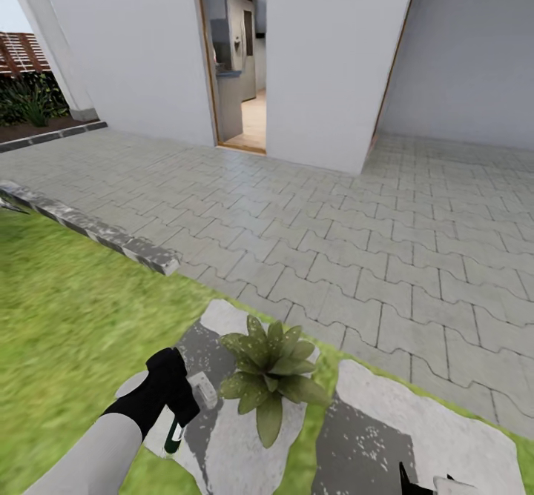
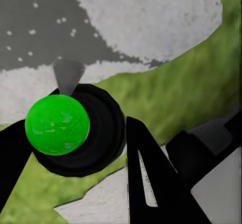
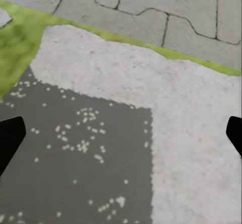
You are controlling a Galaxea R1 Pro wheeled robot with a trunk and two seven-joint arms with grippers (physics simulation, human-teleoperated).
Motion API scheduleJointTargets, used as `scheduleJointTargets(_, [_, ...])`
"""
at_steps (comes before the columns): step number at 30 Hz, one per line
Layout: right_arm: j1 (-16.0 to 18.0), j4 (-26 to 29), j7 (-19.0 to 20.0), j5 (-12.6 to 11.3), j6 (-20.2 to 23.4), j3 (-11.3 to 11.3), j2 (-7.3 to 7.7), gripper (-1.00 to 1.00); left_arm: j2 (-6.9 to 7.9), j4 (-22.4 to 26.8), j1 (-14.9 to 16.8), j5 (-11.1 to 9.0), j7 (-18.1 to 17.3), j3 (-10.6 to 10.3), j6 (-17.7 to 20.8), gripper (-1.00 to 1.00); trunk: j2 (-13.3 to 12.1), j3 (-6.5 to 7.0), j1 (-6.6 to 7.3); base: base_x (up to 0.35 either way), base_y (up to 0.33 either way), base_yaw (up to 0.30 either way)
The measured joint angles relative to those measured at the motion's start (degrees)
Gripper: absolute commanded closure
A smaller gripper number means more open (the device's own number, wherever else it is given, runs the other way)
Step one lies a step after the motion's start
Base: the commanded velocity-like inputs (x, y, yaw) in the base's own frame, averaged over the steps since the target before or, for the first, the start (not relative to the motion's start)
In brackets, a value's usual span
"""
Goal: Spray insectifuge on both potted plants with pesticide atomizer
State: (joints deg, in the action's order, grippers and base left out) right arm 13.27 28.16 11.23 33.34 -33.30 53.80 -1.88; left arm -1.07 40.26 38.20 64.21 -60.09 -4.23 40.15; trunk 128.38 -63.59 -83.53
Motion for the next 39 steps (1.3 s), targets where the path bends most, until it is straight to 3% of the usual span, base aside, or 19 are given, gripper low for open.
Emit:
scheduleJointTargets(5, [0.0, 0.0, 0.0, 0.0, 0.0, 0.0, 0.01, -1.0, -1.45, -0.2, 0.0, 0.1, -0.3, -0.4, 0.0, 1.0, 0.0, 0.0, -0.02, 0.131, -0.057, 0.024])
scheduleJointTargets(23, [0.0, 0.0, 0.0, 0.0, 0.0, 0.0, 0.0, -1.0, -1.5, 0.3, 0.0, 0.1, -0.3, -0.2, 0.1, 1.0, 0.0, 0.0, -0.03, -0.075, -0.1, 0.003])
scheduleJointTargets(39, [0.0, 0.0, 0.0, 0.0, 0.0, 0.0, 0.0, -1.0, -1.58, 0.2, 0.0, 0.1, -0.2, -0.3, 0.1, 1.0, 0.0, 0.0, -0.03, -0.004, -0.007, 0.223])
